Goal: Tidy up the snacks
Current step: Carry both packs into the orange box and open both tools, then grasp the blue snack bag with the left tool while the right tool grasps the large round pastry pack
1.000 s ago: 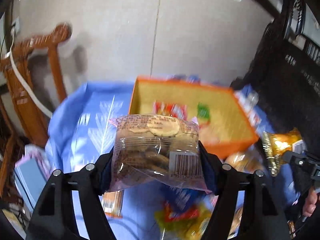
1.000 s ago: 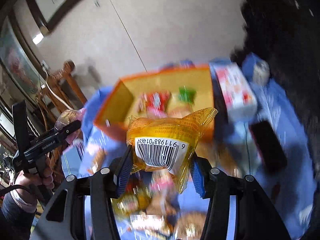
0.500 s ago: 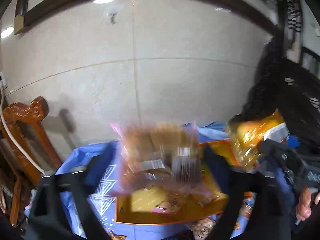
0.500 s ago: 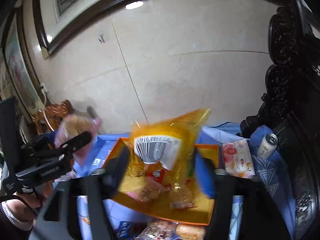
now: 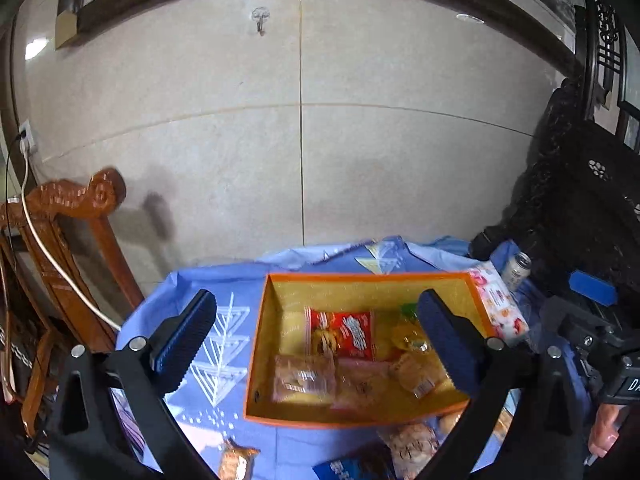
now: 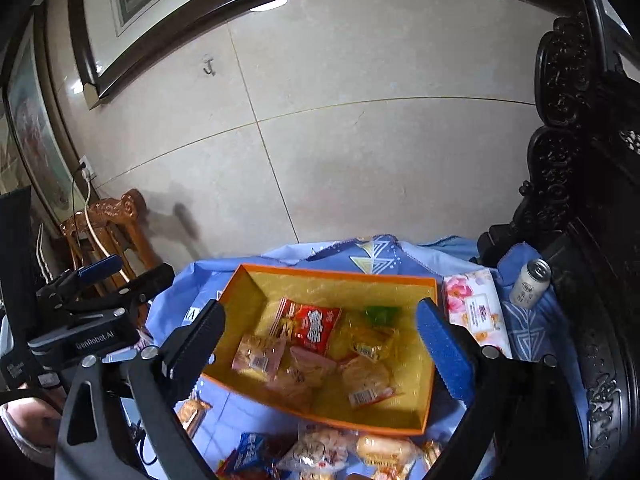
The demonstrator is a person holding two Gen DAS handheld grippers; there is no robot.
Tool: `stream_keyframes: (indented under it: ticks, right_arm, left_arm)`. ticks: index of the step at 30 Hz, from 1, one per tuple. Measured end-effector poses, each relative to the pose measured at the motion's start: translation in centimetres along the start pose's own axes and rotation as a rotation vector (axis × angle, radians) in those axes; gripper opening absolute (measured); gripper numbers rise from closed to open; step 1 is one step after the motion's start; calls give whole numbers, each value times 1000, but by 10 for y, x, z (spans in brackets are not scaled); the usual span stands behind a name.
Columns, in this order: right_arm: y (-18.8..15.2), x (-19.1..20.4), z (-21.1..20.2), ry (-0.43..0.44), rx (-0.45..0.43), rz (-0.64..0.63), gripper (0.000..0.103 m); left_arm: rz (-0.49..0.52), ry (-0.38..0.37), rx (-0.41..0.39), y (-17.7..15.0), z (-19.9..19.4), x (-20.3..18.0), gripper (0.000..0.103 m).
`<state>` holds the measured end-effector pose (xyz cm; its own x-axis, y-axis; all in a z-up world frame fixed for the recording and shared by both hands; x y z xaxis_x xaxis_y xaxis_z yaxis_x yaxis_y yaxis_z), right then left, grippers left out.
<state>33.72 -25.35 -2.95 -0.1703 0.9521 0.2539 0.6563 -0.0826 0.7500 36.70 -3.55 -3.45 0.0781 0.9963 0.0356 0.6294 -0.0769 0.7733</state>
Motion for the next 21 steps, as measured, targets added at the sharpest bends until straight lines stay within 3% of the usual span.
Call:
stream_keyframes:
  ticks: [9,13,21]
  right_arm:
    - [-75,-6,-22,-13,113,-9,99]
    - [-132,-14,-22,-11,241,28,99]
    - [-251,-37,-3,-125,511,100,99]
  left_arm:
    - [-43,-36,84,-72,-25,17,99]
    - [-46,-63,112,-109,-36,19,99]
    - [27,-23,254,-186,-33,30,99]
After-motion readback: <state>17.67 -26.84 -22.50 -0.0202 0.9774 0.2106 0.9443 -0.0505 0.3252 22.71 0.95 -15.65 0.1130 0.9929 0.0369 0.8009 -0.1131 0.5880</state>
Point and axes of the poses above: each gripper's, at about its wrist camera, not at the fingertips, and z roughly the way its jaws point, x to its left, y to its top, the point moved 1 cm from there along z, roughly the way its jaws point, and after that the axes turned 4 degrees about y, right-handed, at the moved point
